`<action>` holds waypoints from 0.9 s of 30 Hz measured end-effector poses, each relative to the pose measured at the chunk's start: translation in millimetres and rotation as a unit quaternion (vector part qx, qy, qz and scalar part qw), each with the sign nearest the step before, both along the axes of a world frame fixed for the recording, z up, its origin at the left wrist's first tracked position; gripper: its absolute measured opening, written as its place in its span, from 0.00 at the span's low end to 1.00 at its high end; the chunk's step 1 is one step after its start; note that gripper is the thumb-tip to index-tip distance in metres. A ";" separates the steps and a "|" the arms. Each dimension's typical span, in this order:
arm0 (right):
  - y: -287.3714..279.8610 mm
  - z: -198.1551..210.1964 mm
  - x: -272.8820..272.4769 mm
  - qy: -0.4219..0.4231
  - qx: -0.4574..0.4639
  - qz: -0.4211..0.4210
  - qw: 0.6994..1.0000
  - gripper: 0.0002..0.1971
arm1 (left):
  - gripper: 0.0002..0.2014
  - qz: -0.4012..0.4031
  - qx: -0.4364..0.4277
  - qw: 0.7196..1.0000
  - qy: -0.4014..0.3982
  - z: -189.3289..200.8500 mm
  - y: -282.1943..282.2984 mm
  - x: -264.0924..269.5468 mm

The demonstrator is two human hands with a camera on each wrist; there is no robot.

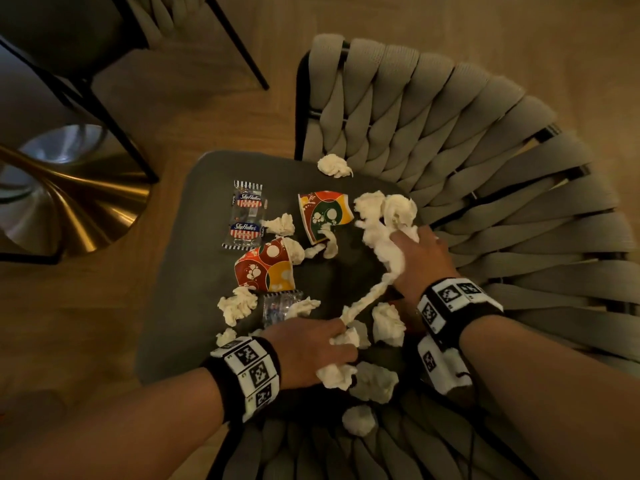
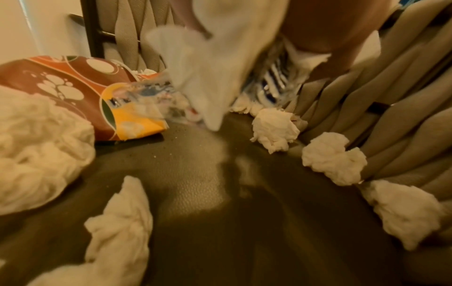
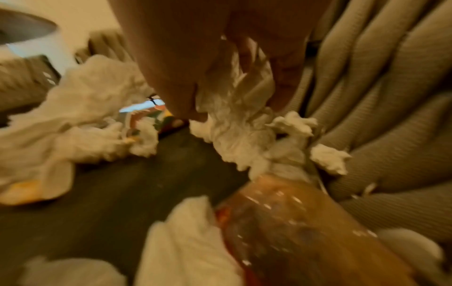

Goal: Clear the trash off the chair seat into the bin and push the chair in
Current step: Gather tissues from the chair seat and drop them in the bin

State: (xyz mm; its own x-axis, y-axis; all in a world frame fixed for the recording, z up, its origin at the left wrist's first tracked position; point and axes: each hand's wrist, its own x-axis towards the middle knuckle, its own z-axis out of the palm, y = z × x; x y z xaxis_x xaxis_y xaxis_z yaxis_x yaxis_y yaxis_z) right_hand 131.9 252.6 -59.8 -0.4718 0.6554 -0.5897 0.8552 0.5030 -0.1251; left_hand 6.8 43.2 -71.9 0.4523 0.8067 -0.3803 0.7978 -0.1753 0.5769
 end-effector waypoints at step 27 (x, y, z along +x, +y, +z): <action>-11.6 38.8 -20.1 -0.106 -0.065 0.119 0.985 0.15 | 0.21 0.270 0.083 0.948 -0.148 50.0 -40.2 -23.7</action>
State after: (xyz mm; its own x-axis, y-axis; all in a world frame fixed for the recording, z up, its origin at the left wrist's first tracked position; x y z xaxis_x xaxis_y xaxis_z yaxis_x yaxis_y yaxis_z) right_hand 111.8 241.0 -21.1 -0.4606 0.4544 -0.7625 0.7290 0.6838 -0.0328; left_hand -16.9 3.0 -21.9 0.0242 0.9886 -0.1487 0.6051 0.1040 0.7893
